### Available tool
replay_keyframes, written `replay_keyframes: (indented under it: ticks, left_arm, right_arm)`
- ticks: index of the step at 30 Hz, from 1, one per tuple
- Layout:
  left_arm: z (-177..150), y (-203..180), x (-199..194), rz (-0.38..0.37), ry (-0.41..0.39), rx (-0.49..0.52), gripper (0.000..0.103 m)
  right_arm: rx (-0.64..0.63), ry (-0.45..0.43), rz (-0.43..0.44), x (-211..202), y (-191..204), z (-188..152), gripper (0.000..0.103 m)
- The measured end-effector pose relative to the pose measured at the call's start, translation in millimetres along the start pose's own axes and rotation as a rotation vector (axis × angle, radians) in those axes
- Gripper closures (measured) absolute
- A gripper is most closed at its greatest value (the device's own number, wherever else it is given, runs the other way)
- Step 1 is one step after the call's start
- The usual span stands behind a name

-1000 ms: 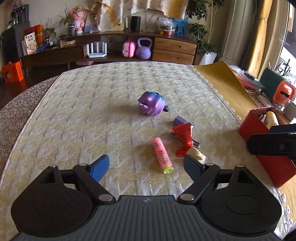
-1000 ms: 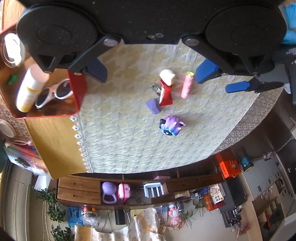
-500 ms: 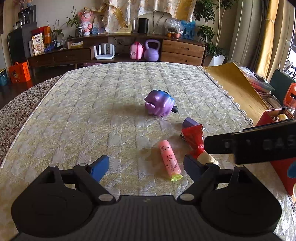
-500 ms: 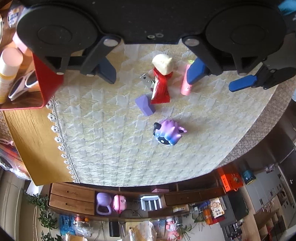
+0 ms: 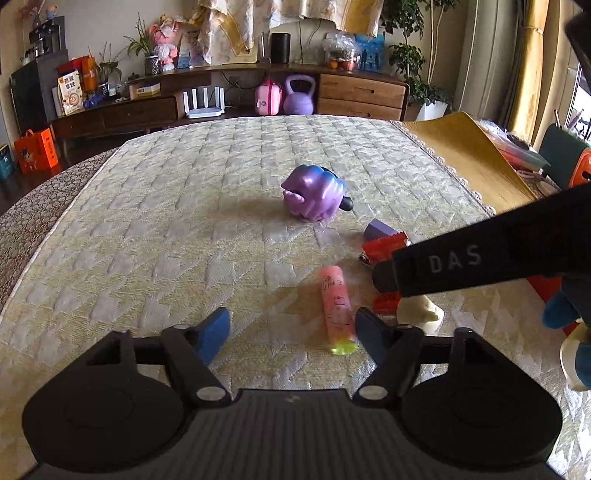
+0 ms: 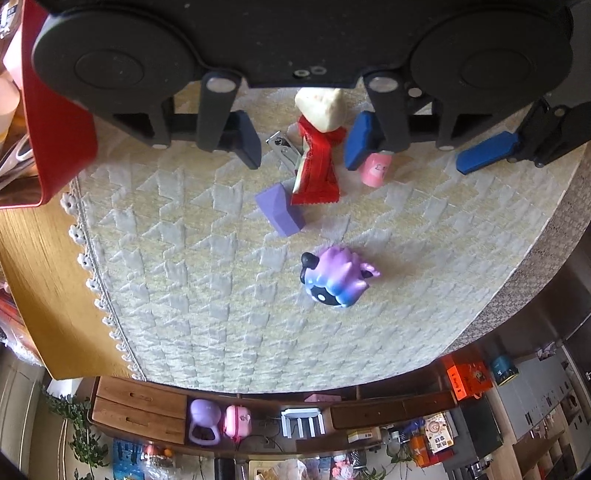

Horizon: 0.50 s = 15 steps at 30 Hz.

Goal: Organize rigid objects
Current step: 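Grasp the red snack wrapper with right tool while left tool grasps the pink tube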

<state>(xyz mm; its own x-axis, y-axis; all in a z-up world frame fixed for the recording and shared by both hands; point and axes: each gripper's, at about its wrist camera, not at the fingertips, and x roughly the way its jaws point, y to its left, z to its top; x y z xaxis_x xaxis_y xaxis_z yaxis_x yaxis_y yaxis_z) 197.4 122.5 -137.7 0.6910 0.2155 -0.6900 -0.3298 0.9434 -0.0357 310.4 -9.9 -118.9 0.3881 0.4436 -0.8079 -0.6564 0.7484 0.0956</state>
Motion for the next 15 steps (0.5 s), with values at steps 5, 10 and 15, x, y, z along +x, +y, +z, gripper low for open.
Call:
replay_keyframes:
  ticks: [5, 10, 15]
  left_arm:
    - [-1, -9, 3, -0.007, -0.012, 0.047, 0.044]
    - [0, -17, 5, -0.017, -0.030, 0.076, 0.056]
    - [1, -21, 7, -0.039, -0.037, 0.098, 0.077]
  right_arm:
    - [-0.016, 0.006, -0.009, 4, 5, 1, 0.068]
    - [-0.028, -0.002, -0.025, 5, 7, 0, 0.073]
    - [-0.021, -0.008, -0.024, 5, 7, 1, 0.081]
